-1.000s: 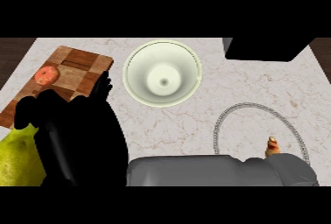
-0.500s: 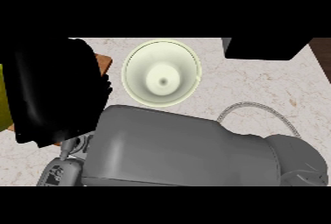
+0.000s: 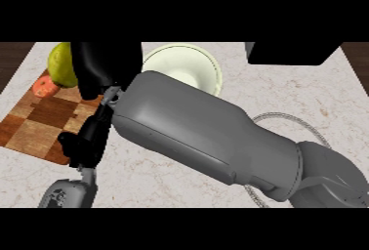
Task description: Pick the pear from the placemat and place it in the bowl
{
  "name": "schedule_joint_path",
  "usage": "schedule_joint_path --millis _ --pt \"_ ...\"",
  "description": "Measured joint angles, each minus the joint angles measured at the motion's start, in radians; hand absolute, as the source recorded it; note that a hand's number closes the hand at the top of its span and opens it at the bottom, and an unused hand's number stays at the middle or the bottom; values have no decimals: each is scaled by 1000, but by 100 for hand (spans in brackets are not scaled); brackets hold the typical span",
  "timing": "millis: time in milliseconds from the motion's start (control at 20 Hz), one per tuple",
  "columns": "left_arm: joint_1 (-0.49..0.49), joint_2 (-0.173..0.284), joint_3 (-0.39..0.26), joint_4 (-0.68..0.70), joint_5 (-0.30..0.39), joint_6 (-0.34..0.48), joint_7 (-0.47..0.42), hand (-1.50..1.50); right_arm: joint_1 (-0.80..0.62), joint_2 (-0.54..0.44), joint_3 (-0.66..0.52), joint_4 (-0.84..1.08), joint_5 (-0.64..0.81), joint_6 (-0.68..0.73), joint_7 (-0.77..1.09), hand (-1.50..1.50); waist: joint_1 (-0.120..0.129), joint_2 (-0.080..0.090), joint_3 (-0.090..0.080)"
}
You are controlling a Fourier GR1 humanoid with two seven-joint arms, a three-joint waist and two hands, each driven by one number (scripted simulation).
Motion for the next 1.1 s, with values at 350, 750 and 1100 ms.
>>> schedule_joint_path --millis 350,750,1100 --pt "3 -10 0 12 -9 -1 -15 0 67 1 -38 217 26 -34 -176 150 3 4 0" --pt "-14 -5 12 2 -9 -10 3 0 151 -1 -96 415 19 -66 -375 150 8 7 1" --pt "-14 -11 11 8 -10 -18 -10 0 239 -2 -228 491 -111 32 -578 -150 13 11 2"
